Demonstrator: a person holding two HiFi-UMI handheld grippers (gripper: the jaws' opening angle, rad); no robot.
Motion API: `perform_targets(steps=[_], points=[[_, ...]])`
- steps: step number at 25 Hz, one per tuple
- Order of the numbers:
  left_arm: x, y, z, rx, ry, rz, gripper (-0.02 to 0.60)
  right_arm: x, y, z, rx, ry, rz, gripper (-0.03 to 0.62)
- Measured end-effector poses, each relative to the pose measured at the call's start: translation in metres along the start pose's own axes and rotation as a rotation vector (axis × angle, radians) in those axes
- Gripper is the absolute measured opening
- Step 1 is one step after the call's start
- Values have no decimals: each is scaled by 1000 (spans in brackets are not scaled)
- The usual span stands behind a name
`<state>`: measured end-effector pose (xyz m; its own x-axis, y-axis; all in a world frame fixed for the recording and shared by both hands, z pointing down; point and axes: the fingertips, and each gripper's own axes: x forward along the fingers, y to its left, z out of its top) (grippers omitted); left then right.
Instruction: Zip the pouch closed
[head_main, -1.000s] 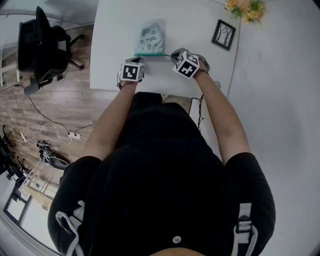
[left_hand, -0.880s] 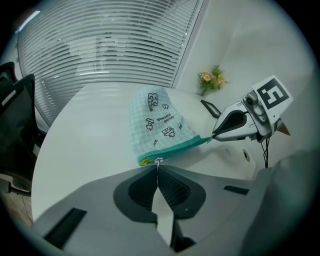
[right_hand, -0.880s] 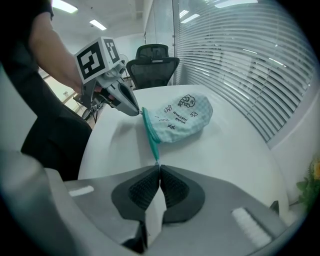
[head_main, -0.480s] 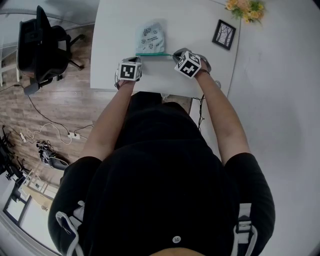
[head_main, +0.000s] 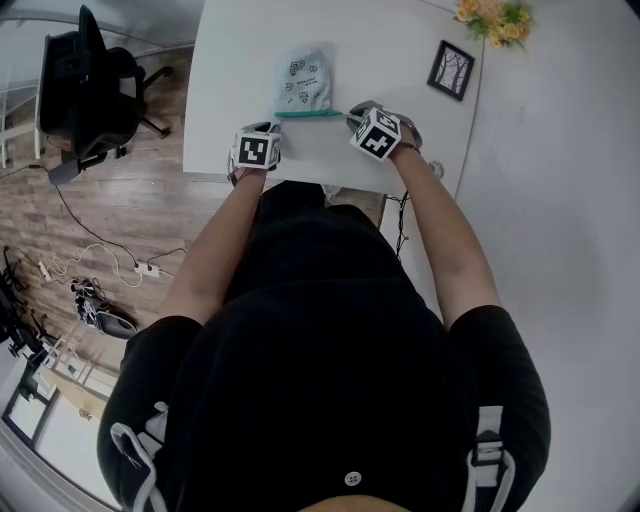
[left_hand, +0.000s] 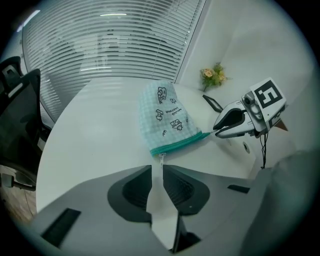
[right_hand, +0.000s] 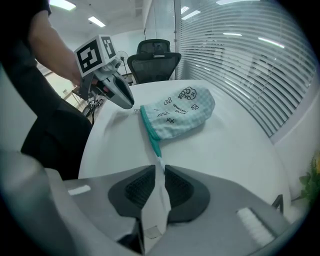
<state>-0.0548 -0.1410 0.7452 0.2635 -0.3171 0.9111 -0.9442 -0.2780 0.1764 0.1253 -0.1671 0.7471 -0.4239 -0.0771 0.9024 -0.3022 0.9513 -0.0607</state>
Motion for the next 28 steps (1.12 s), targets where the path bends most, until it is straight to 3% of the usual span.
perform_targets(steps=[5,12,17,21,28], points=[[-22,6,-14,-15,-57,-45,83,-12,8,0,10,-26,-9,89],[-71,-14,9,71,-286,-135,83,-48,30,6,34,-136,-37,87],[-131,-43,41,170,-490,-187,83,-110,39,50,99,-344,-82,87],[-185,-68,70,207,-656,-221,77,-169,44,91,143,-534,-113,80],[-264,-118,111,305,-847,-255,40,-261,59,141,169,-836,-106,66]])
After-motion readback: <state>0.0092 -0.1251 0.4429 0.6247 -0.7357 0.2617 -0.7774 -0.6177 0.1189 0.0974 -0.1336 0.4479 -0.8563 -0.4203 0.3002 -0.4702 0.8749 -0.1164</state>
